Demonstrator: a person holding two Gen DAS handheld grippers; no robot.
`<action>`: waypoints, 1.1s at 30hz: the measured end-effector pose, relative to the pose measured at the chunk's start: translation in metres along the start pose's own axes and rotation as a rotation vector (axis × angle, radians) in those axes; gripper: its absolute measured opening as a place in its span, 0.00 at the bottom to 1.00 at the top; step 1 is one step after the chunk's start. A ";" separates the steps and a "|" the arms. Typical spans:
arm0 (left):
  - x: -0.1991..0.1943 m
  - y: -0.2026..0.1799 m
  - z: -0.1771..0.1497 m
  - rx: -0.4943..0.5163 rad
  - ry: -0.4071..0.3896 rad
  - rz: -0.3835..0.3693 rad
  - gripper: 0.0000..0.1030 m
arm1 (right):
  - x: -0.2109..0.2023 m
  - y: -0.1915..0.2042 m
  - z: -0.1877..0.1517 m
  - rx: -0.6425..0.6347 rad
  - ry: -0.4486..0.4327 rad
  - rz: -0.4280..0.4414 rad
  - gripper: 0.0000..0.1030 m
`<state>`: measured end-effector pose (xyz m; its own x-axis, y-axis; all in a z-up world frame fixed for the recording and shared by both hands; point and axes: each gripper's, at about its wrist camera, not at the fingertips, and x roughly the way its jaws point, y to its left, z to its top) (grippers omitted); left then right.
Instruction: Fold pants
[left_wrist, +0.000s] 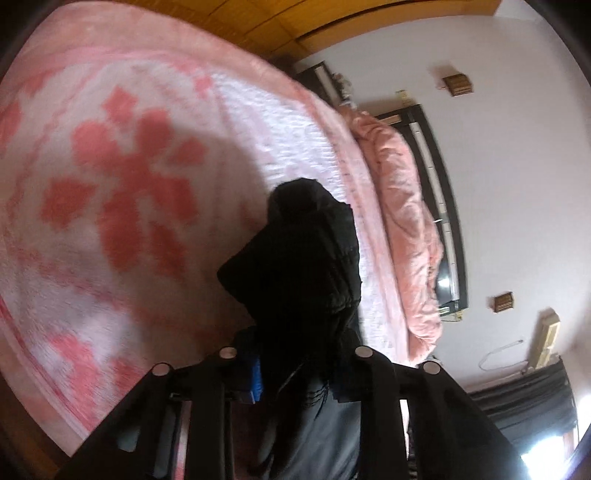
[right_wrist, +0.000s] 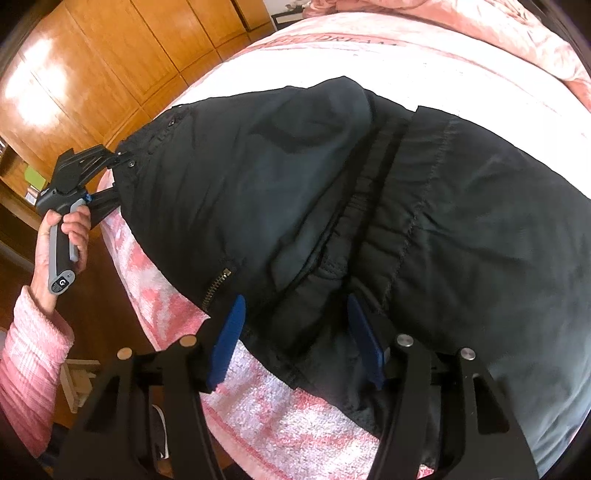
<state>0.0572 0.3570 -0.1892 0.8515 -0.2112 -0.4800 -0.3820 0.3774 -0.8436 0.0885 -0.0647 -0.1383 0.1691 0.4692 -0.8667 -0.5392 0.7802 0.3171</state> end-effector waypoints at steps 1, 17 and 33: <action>-0.002 -0.006 -0.001 0.007 -0.002 -0.017 0.24 | -0.003 -0.001 0.000 0.003 -0.008 0.007 0.56; -0.031 -0.153 -0.084 0.365 0.064 -0.199 0.24 | -0.075 -0.036 -0.022 0.087 -0.160 0.017 0.56; 0.033 -0.225 -0.223 0.592 0.323 -0.171 0.24 | -0.124 -0.115 -0.061 0.260 -0.240 -0.090 0.57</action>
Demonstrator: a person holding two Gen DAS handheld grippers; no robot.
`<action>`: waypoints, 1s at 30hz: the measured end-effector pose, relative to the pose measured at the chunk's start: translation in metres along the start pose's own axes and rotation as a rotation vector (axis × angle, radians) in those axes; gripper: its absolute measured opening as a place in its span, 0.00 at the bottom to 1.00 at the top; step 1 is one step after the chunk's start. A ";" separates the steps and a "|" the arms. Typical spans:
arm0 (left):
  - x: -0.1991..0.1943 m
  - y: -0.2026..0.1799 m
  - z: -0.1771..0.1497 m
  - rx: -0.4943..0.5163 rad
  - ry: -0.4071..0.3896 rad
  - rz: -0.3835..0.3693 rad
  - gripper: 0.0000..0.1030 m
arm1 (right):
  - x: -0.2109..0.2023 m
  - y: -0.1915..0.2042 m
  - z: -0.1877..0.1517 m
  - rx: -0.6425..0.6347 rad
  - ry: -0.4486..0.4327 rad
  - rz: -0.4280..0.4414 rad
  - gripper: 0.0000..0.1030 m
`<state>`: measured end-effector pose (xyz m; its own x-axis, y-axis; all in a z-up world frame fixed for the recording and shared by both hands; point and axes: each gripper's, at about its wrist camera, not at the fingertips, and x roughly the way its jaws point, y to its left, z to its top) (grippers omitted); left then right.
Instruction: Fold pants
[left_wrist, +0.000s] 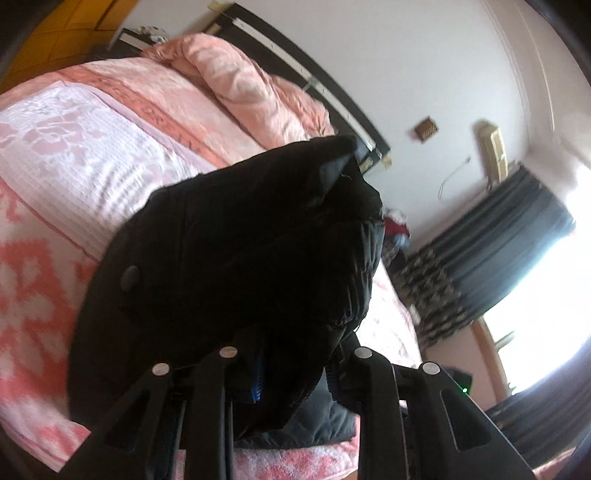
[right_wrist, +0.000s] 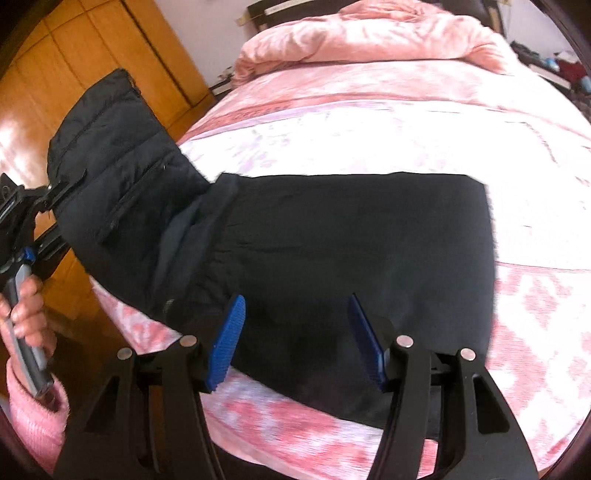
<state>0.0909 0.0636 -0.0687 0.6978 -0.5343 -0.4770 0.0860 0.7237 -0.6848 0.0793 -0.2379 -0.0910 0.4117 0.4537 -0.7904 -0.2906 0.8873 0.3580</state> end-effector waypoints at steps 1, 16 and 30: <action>0.007 -0.006 -0.006 0.012 0.021 0.013 0.24 | -0.002 -0.008 -0.001 0.017 -0.001 -0.010 0.57; 0.085 -0.012 -0.068 0.072 0.241 0.117 0.33 | 0.008 -0.062 -0.023 0.119 0.023 -0.066 0.58; 0.027 -0.052 -0.058 0.213 0.227 0.131 0.75 | 0.012 -0.062 -0.022 0.128 0.045 -0.060 0.61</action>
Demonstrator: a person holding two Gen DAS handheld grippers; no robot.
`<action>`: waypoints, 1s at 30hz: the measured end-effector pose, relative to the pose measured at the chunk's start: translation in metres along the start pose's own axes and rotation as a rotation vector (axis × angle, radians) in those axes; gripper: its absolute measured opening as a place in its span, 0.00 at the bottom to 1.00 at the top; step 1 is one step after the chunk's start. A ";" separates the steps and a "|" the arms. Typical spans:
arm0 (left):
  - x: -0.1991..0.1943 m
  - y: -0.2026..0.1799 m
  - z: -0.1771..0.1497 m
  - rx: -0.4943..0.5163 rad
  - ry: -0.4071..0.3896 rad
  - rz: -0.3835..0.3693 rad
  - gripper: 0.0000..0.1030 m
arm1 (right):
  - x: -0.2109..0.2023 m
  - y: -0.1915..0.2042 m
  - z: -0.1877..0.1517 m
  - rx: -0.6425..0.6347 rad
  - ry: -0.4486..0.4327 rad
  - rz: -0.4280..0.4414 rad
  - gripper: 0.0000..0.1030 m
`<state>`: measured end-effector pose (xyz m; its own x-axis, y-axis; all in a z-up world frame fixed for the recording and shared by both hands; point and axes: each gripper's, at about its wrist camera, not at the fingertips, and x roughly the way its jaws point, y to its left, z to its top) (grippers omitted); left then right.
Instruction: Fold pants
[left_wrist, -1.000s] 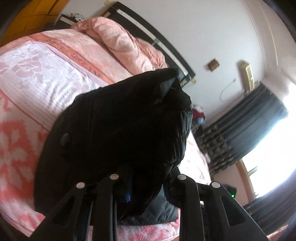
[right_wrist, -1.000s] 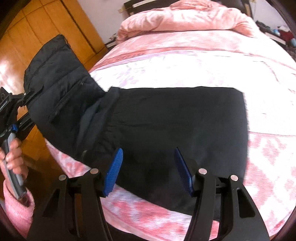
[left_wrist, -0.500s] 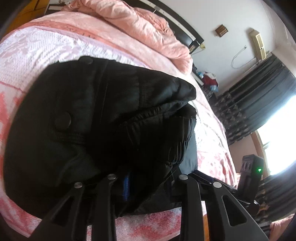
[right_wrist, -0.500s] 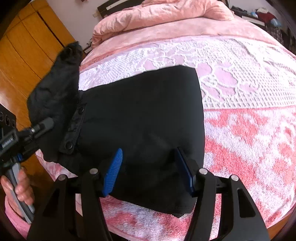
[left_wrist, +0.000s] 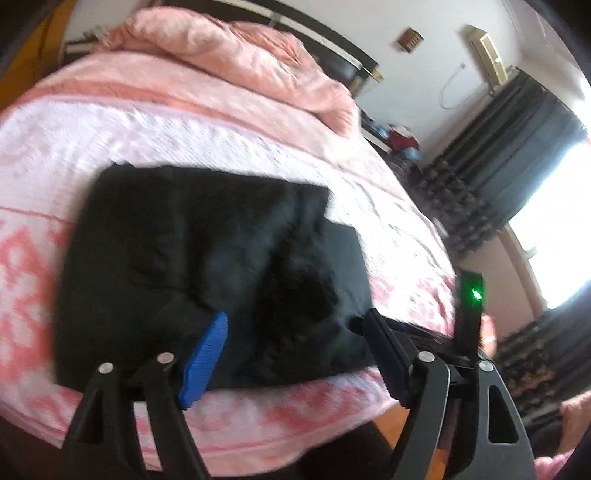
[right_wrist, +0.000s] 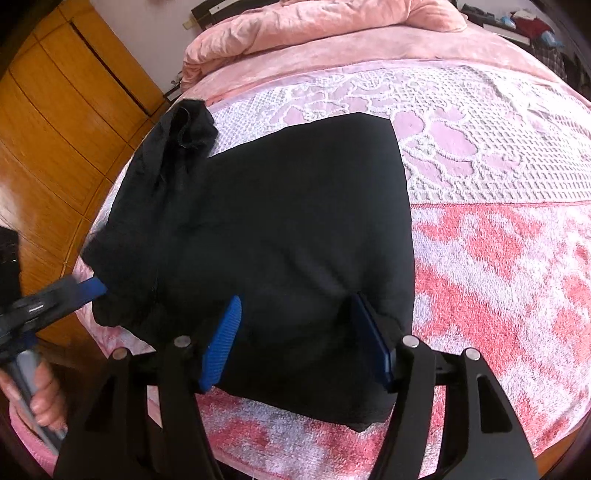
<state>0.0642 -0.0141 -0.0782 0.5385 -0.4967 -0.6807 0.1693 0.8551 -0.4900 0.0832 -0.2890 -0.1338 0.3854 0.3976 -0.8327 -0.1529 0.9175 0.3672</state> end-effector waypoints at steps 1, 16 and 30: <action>0.000 0.007 0.002 -0.012 -0.008 0.047 0.75 | -0.001 0.001 0.000 -0.001 0.001 -0.003 0.62; 0.025 0.036 0.002 -0.008 0.024 0.253 0.81 | 0.002 0.019 -0.003 -0.025 0.037 -0.060 0.64; -0.004 0.100 0.019 -0.072 0.019 0.440 0.96 | 0.010 0.082 0.049 -0.078 0.047 0.053 0.85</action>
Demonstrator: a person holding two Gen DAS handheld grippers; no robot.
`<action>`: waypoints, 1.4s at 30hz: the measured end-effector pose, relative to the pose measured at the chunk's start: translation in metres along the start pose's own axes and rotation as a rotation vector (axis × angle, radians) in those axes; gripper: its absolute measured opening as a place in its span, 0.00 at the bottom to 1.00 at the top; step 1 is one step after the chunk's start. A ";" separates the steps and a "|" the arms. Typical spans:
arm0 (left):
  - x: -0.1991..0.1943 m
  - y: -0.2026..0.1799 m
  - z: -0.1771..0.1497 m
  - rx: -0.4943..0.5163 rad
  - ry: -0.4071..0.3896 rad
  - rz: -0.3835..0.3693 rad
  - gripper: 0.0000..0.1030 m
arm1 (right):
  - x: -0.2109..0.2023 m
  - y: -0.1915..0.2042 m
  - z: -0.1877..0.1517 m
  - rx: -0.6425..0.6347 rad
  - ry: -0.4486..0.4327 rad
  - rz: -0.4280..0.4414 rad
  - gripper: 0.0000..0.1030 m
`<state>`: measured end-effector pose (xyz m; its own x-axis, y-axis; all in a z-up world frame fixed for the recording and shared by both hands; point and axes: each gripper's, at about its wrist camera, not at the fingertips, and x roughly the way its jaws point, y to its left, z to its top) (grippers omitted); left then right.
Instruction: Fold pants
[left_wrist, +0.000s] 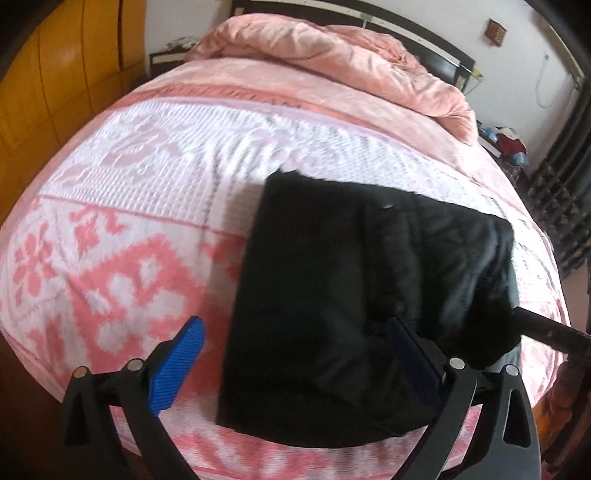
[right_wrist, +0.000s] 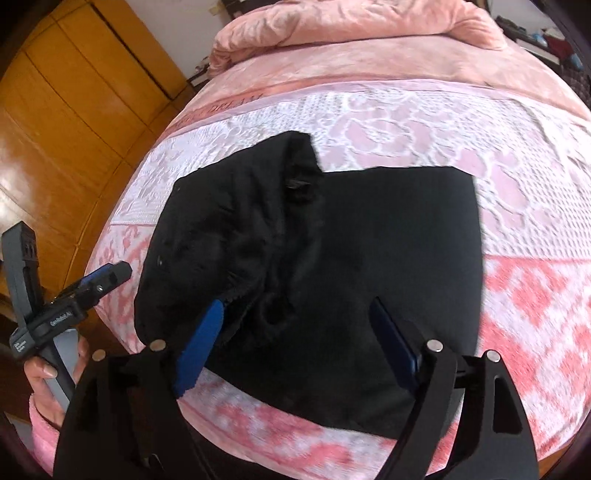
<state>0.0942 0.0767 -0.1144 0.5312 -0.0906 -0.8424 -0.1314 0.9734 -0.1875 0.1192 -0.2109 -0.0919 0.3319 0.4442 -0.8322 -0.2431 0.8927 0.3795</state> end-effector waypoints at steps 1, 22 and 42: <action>0.003 0.005 -0.001 -0.009 0.006 0.007 0.96 | 0.003 0.001 0.004 0.005 0.004 0.014 0.85; 0.027 0.020 -0.011 -0.058 0.051 -0.080 0.96 | 0.022 0.004 0.020 0.076 0.057 0.074 0.88; 0.011 0.008 -0.018 -0.071 0.062 -0.078 0.96 | 0.034 0.015 0.012 -0.025 0.028 0.143 0.24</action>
<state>0.0841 0.0794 -0.1344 0.4897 -0.1808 -0.8529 -0.1520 0.9456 -0.2877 0.1377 -0.1816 -0.1097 0.2671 0.5644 -0.7811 -0.3094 0.8179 0.4851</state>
